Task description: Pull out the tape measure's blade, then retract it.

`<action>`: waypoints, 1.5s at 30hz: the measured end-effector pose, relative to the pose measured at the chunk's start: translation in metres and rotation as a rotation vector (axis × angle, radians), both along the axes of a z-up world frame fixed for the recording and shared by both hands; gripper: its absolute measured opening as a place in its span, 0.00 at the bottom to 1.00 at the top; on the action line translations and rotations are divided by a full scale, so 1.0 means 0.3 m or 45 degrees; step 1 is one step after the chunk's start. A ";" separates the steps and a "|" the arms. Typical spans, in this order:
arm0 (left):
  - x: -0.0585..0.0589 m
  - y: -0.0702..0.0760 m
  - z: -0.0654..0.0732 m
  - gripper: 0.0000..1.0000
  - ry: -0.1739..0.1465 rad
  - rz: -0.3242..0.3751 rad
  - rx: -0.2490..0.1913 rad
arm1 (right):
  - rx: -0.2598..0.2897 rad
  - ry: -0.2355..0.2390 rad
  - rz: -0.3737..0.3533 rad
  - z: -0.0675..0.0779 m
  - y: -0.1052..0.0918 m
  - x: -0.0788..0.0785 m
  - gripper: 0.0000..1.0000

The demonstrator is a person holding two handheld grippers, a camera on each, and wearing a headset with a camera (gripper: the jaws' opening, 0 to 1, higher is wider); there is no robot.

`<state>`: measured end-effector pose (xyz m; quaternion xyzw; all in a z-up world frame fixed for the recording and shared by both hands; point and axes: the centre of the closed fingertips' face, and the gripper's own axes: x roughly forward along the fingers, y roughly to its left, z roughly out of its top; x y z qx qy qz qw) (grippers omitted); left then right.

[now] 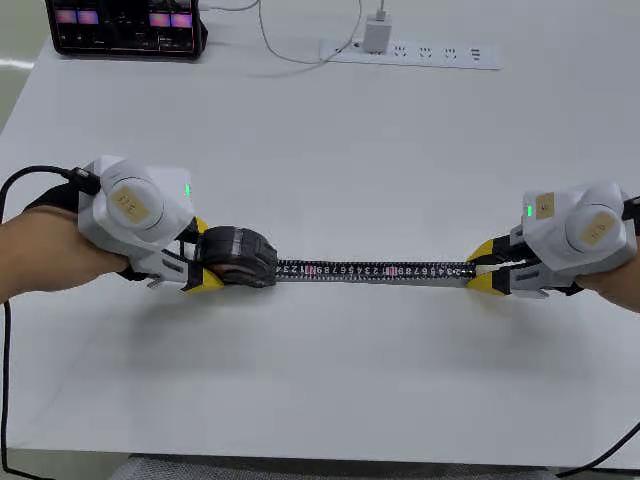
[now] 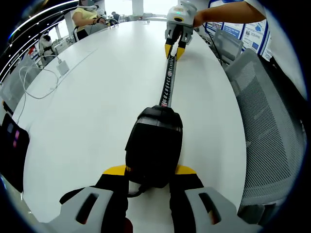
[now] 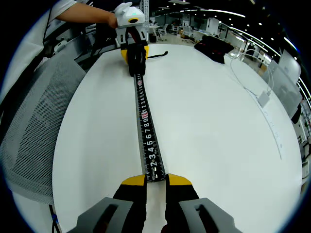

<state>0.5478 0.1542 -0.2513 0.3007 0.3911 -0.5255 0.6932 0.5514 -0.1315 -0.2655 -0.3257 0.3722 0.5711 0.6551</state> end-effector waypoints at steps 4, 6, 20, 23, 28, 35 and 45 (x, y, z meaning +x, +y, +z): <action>0.000 -0.001 0.002 0.28 -0.006 -0.005 -0.001 | -0.013 -0.012 0.006 0.000 0.001 -0.003 0.10; 0.000 -0.001 0.002 0.28 -0.009 -0.004 -0.002 | -0.019 -0.014 0.001 0.000 -0.001 -0.001 0.11; -0.001 -0.003 0.006 0.28 -0.007 0.003 0.003 | -0.022 -0.004 -0.013 0.002 -0.003 0.001 0.11; -0.002 -0.003 0.006 0.28 -0.008 0.002 0.004 | -0.024 -0.004 -0.011 0.002 -0.003 0.002 0.11; -0.001 -0.002 0.006 0.29 -0.008 0.010 0.005 | -0.019 0.010 -0.032 0.003 -0.001 0.000 0.13; 0.009 -0.002 0.013 0.38 0.006 0.054 -0.006 | -0.019 0.018 -0.047 0.009 0.002 0.002 0.19; 0.010 -0.001 0.022 0.37 0.006 0.052 -0.013 | -0.002 0.021 -0.073 0.016 0.005 0.001 0.21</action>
